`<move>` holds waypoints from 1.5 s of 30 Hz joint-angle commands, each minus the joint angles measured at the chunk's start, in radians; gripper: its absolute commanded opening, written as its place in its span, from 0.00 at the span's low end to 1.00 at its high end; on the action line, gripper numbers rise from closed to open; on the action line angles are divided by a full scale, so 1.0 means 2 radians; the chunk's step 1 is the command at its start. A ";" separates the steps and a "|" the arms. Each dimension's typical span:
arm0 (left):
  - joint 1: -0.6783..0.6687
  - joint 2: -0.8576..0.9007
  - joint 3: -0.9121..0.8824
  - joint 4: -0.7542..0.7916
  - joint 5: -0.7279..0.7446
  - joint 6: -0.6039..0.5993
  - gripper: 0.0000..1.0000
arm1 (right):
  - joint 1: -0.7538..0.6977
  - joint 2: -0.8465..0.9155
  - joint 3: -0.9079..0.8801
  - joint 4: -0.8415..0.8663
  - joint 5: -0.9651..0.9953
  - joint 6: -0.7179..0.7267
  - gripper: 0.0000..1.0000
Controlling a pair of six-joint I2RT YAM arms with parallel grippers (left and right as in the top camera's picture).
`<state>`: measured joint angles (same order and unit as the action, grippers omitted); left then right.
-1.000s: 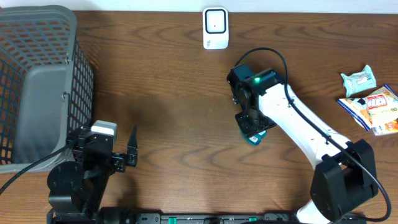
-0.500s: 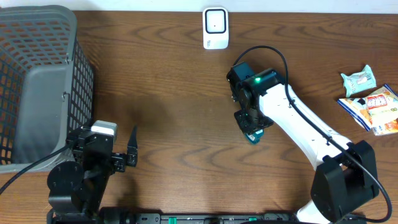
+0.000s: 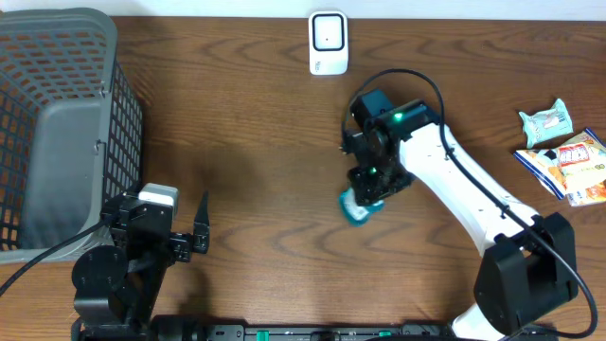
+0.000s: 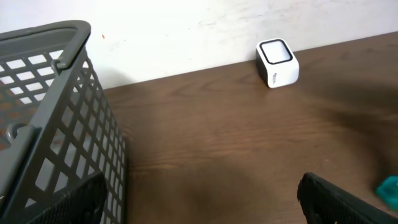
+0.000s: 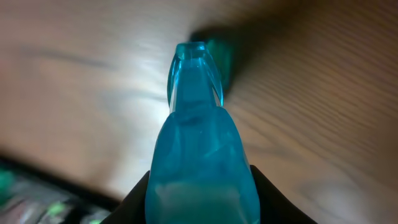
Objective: Scan the item barcode
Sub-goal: 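Lift the Listerine bottle with the right gripper and raise it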
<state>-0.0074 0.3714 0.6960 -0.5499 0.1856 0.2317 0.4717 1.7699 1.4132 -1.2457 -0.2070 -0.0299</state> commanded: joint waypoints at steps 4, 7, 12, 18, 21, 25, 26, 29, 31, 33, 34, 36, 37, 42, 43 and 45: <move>0.000 0.000 0.003 0.002 0.006 -0.005 0.98 | -0.049 0.000 0.023 0.012 -0.275 -0.131 0.14; 0.000 0.000 0.003 0.002 0.006 -0.005 0.98 | -0.066 0.000 0.023 0.012 -0.337 -0.139 0.14; 0.000 0.000 0.003 0.002 0.006 -0.005 0.98 | -0.086 0.000 0.023 0.012 -0.467 -0.156 0.14; 0.000 0.000 0.003 0.002 0.006 -0.005 0.98 | -0.115 0.000 0.023 0.008 -0.543 -0.167 0.14; 0.000 0.000 0.003 0.002 0.006 -0.005 0.98 | -0.115 0.000 0.023 0.008 -0.541 -0.167 0.14; 0.000 0.000 0.003 0.002 0.006 -0.005 0.98 | -0.114 0.000 0.023 0.008 -0.521 -0.173 0.14; 0.000 0.000 0.003 0.002 0.006 -0.005 0.98 | -0.114 0.000 0.023 0.008 -0.513 -0.173 0.13; 0.000 0.000 0.003 0.002 0.006 -0.005 0.98 | -0.114 0.000 0.023 0.008 -0.472 -0.173 0.11; 0.000 0.000 0.003 0.002 0.006 -0.005 0.98 | -0.114 0.000 0.023 0.010 -0.443 -0.172 0.09; 0.000 0.000 0.003 0.002 0.006 -0.005 0.98 | -0.110 0.000 0.023 0.020 -0.406 -0.170 0.09; 0.000 0.000 0.003 0.002 0.006 -0.005 0.98 | -0.108 0.000 0.023 0.026 -0.394 -0.166 0.09; 0.000 0.000 0.003 0.002 0.006 -0.005 0.98 | -0.104 0.000 0.023 0.053 -0.344 -0.133 0.09; 0.000 0.000 0.003 0.002 0.006 -0.005 0.98 | -0.102 0.000 0.023 0.064 -0.320 -0.115 0.10; 0.000 0.000 0.003 0.002 0.006 -0.005 0.98 | -0.091 0.000 0.023 0.122 -0.125 0.008 0.13; 0.000 0.000 0.003 0.002 0.006 -0.005 0.98 | -0.089 0.000 0.023 0.130 -0.102 0.020 0.13; 0.000 0.000 0.003 0.002 0.006 -0.005 0.98 | -0.083 0.000 0.023 0.145 -0.060 0.037 0.14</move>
<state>-0.0074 0.3714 0.6960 -0.5499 0.1856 0.2317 0.2871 1.7721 1.4269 -0.9913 -0.5468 -0.1066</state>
